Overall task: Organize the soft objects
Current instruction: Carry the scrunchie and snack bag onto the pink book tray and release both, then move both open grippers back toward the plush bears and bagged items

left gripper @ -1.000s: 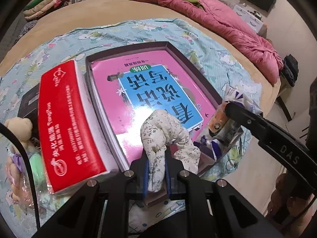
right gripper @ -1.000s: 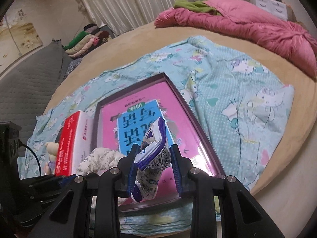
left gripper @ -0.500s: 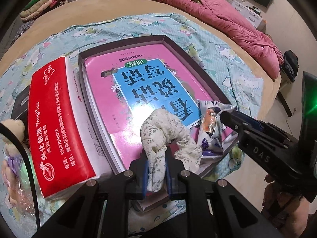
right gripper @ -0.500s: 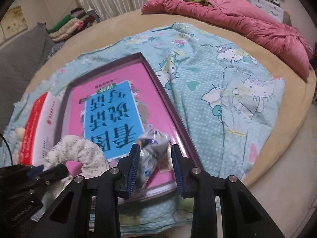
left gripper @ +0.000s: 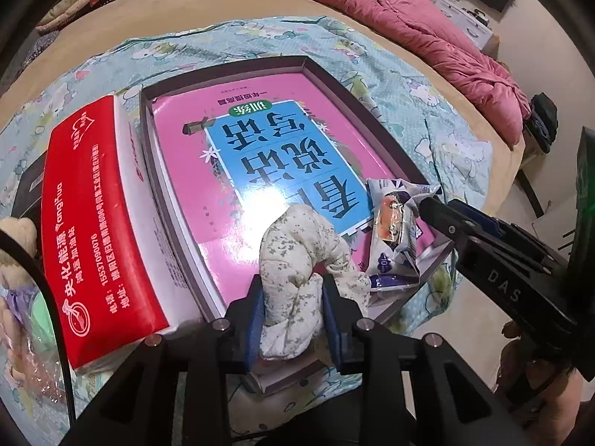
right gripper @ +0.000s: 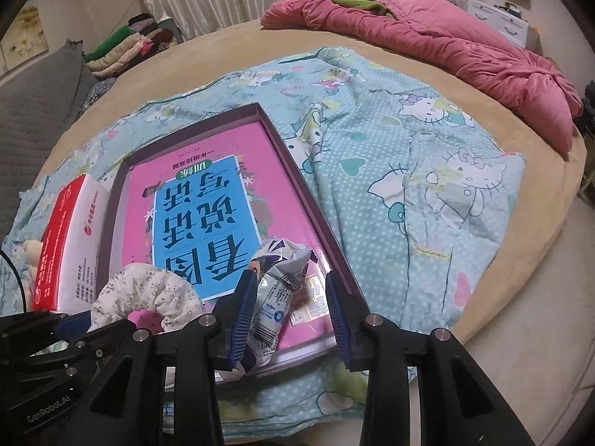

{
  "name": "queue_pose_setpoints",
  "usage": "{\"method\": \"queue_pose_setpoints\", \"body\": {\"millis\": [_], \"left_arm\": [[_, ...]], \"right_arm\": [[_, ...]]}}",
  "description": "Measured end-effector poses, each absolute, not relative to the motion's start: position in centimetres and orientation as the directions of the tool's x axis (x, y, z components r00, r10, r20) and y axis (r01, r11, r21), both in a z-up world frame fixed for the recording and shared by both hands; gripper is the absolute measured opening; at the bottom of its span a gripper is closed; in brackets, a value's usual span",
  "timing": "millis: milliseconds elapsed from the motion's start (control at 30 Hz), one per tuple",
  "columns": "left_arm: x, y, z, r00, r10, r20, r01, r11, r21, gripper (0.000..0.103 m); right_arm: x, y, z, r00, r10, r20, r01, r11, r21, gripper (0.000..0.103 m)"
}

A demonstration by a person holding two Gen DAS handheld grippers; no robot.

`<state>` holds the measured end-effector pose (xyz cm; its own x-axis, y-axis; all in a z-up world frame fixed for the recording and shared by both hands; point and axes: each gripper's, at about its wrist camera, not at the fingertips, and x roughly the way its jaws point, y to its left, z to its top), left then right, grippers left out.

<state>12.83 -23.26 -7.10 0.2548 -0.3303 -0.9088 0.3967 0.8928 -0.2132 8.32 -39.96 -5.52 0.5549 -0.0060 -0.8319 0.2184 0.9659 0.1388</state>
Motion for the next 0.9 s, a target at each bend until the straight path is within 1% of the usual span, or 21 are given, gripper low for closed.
{"method": "queue_pose_setpoints", "body": {"millis": [67,133,200,333,433,600,700,767,900], "left_arm": [[12.8,-23.1,-7.0,0.253,-0.334,-0.908,0.395,0.892,-0.218,0.037],[12.8,-23.0,-6.8,0.262,-0.33,-0.907,0.397,0.893,-0.21,0.039],[12.7,-22.9,-6.5,0.27,-0.33,-0.904,0.401,0.892,-0.206,0.041],[12.5,-22.8,-5.6,0.286,-0.337,-0.897,0.408,0.89,-0.205,0.049],[12.2,-22.8,-4.9,0.302,-0.329,-0.895,0.416,0.89,-0.187,0.053],[11.7,-22.5,-3.8,0.338,-0.315,-0.887,0.425,0.892,-0.155,0.056],[11.4,-22.2,-3.0,0.36,-0.318,-0.877,0.427,0.892,-0.148,0.061],[11.3,-22.0,-2.5,0.375,-0.318,-0.871,0.426,0.893,-0.143,0.065],[11.1,-21.4,-1.3,0.402,-0.32,-0.858,0.422,0.896,-0.137,0.068]], "right_arm": [[8.3,-39.9,-5.3,0.557,-0.006,-0.83,0.219,0.966,0.14,0.04],[8.2,-39.9,-5.1,0.561,-0.008,-0.827,0.22,0.965,0.14,0.042],[8.1,-39.9,-4.9,0.564,-0.011,-0.826,0.221,0.965,0.139,0.047],[8.0,-39.7,-4.4,0.569,-0.013,-0.822,0.22,0.966,0.136,0.05],[7.9,-39.5,-4.1,0.572,-0.018,-0.82,0.219,0.967,0.131,0.055],[7.8,-39.3,-3.6,0.573,-0.025,-0.819,0.221,0.967,0.125,0.058],[7.6,-39.3,-3.3,0.576,-0.035,-0.817,0.224,0.968,0.117,0.064],[7.5,-39.2,-2.9,0.581,-0.041,-0.813,0.225,0.968,0.112,0.065],[7.3,-39.0,-2.1,0.591,-0.049,-0.805,0.222,0.969,0.104,0.069]]}}
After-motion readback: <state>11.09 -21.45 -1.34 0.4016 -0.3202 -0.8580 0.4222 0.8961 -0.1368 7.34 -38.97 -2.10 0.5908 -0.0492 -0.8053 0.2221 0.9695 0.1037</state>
